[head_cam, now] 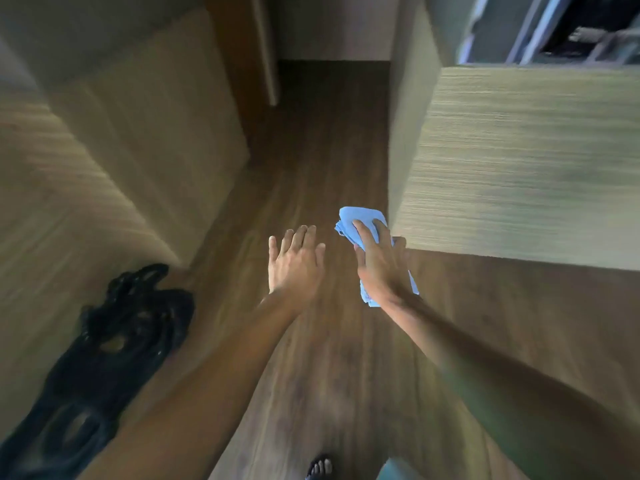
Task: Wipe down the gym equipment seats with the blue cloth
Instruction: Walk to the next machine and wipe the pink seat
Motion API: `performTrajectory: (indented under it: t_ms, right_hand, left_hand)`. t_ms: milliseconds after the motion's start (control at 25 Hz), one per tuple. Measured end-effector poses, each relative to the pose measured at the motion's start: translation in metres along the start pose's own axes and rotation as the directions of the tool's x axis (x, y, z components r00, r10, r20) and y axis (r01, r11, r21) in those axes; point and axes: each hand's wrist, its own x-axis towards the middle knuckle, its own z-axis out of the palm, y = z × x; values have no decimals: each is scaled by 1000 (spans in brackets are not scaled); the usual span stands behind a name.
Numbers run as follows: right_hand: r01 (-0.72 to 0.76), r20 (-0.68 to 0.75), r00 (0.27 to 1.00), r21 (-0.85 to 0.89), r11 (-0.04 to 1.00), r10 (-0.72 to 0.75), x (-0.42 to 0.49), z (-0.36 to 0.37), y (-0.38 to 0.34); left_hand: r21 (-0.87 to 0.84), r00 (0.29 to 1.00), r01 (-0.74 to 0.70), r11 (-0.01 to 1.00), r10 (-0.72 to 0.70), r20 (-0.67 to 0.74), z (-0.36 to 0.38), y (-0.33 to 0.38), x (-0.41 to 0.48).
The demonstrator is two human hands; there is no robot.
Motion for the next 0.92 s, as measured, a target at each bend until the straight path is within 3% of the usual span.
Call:
performTrajectory:
  t_ms: [240, 520, 680, 920]
  right_hand:
    - [-269, -122, 955, 26, 963, 270, 57, -41, 162]
    - [-497, -132, 860, -5, 867, 493, 107, -98, 380]
    - [-613, -211, 779, -57, 788, 591, 121, -131, 486]
    - [-789, -266, 594, -9, 614, 759, 134, -185, 617]
  left_hand:
    - [0, 950, -300, 954, 299, 90, 61, 162, 100]
    - [-36, 845, -514, 857, 514, 147, 143, 385, 175]
    - [-51, 744, -648, 760, 646, 169, 176, 504, 210]
    - [-162, 556, -799, 579, 814, 169, 230, 671, 251]
